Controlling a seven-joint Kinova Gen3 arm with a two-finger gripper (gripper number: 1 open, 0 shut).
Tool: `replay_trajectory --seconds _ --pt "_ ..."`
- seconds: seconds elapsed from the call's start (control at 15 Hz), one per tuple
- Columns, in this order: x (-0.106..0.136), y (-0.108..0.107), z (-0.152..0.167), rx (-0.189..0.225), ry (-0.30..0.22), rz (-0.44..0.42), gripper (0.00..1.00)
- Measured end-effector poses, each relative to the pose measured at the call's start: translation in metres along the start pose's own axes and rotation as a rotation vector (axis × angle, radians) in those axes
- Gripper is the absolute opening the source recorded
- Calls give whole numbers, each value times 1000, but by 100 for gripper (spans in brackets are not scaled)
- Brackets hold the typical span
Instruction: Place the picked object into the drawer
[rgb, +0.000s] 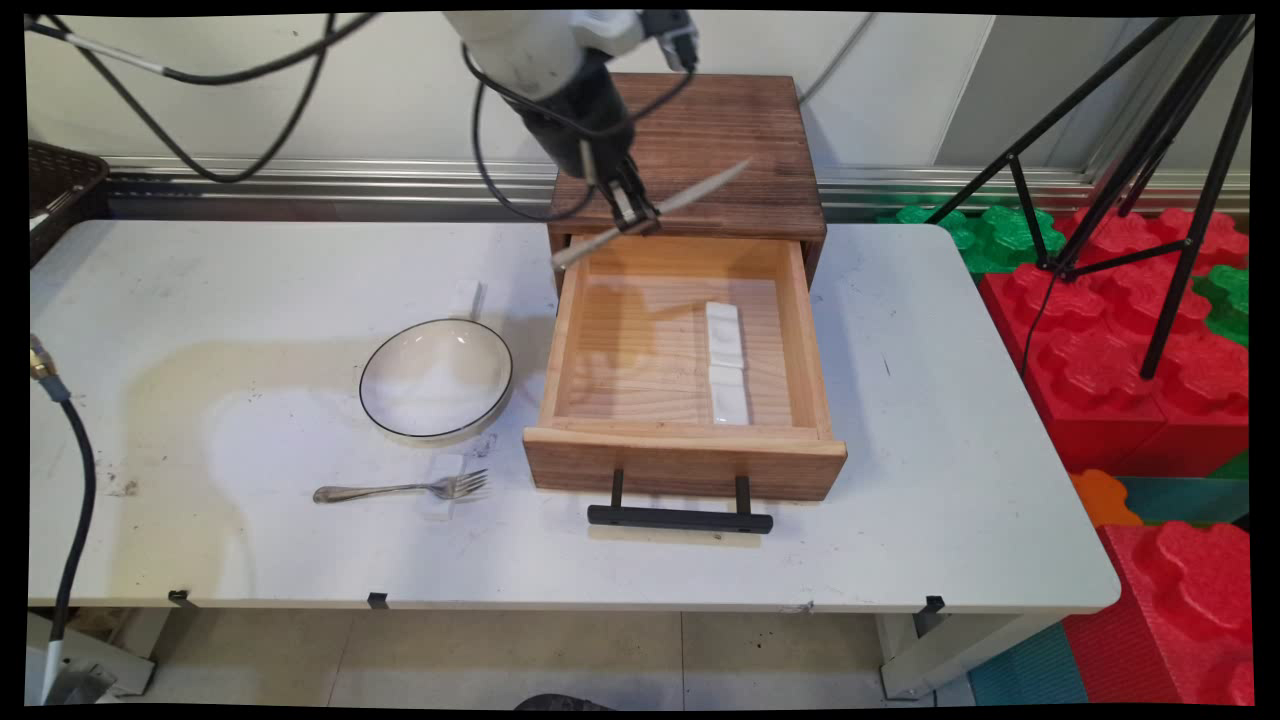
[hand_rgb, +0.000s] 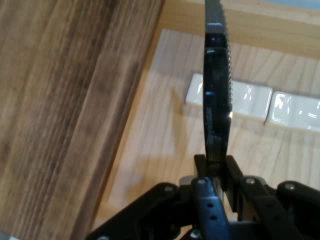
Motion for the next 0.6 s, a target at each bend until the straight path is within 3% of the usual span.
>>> replay_trajectory --seconds 0.6 --pt "21 17 53 -12 -28 -34 0"
